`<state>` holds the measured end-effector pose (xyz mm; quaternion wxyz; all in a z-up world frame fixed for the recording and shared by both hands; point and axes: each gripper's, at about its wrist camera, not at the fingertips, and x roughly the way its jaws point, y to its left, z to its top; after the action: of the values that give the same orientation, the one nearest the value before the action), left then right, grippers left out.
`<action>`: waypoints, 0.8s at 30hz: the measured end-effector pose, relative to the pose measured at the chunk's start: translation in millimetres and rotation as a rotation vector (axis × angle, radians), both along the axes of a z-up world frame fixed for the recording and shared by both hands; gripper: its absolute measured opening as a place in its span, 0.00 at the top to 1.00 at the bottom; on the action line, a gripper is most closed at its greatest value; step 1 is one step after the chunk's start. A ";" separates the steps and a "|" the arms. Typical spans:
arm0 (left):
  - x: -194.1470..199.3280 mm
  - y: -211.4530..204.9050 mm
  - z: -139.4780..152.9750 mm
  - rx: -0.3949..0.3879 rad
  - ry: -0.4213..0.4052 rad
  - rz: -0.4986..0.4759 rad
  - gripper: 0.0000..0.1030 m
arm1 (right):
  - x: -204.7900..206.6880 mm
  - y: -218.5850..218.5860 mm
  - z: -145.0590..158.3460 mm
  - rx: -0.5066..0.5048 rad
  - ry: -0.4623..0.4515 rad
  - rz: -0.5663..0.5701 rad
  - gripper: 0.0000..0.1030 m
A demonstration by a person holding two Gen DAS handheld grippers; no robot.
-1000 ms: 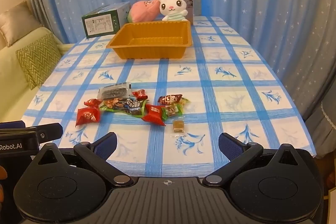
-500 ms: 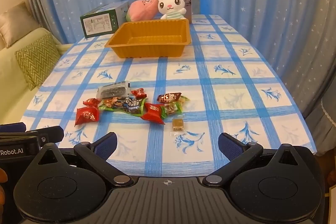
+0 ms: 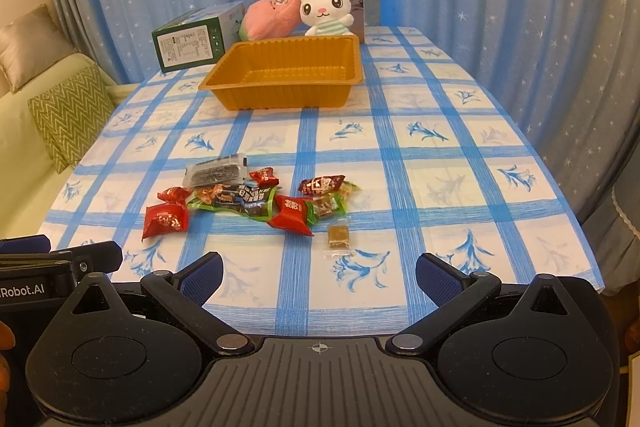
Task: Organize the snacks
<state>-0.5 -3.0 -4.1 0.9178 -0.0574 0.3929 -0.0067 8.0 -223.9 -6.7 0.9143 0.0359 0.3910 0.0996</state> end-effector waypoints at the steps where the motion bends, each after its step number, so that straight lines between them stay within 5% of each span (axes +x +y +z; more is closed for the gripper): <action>1: 0.2 0.0 -0.4 0.000 0.001 0.001 0.00 | 0.0 0.2 -0.6 0.001 0.001 0.000 0.01; 24: 0.4 0.5 -1.9 0.001 0.002 0.000 0.00 | 0.0 -0.2 -1.1 0.002 0.001 0.000 0.01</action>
<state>-0.1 -2.5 -6.0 0.9174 -0.0569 0.3938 -0.0066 8.0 -224.1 -7.8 0.9140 0.0371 0.3914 0.1000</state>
